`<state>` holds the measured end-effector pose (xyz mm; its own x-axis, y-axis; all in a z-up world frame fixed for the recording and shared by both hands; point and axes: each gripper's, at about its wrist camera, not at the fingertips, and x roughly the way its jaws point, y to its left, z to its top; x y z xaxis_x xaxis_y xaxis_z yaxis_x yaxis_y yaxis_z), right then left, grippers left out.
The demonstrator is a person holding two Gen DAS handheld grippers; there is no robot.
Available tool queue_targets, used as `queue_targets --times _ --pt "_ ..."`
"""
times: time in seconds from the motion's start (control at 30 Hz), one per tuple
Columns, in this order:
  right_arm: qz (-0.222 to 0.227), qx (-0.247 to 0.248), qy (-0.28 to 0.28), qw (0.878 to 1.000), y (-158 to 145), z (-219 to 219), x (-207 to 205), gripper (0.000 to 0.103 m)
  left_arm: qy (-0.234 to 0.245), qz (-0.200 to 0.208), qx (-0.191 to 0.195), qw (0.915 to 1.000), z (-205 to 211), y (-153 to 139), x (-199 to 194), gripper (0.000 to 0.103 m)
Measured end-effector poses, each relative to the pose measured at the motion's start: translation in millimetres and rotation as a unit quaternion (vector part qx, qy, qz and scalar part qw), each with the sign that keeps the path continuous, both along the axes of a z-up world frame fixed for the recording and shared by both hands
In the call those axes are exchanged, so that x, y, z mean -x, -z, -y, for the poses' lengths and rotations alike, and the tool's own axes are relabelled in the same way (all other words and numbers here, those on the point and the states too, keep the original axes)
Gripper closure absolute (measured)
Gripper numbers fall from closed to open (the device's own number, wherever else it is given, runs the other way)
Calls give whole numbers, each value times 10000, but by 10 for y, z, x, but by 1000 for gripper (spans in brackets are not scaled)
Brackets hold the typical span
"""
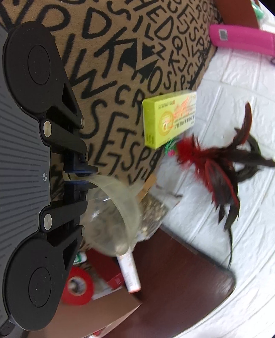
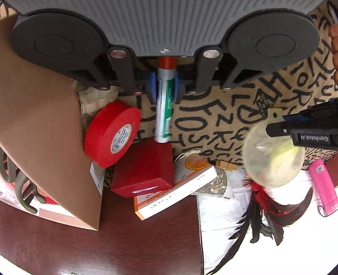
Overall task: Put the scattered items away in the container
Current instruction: 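Grasp the funnel with the left gripper while the right gripper grasps the green marker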
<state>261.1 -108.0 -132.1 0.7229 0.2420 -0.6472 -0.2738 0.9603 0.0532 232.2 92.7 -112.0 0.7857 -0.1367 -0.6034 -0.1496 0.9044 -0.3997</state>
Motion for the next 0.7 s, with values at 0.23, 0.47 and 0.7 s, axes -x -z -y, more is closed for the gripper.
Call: queue_targets --times 0.23,0.47,0.7 --pt "-152 -145 -178 9996 -10 54 321 85 252 -147 -157 9995 179 -51 455 103" --pt "-528 -590 -369 9962 -20 221 802 85 417 -191 -582 9973 354 -59 1014 103" --pt "-741 -806 -432 9930 -53 425 1283 86 504 48 -1627 9854 569 -53 1520 103"
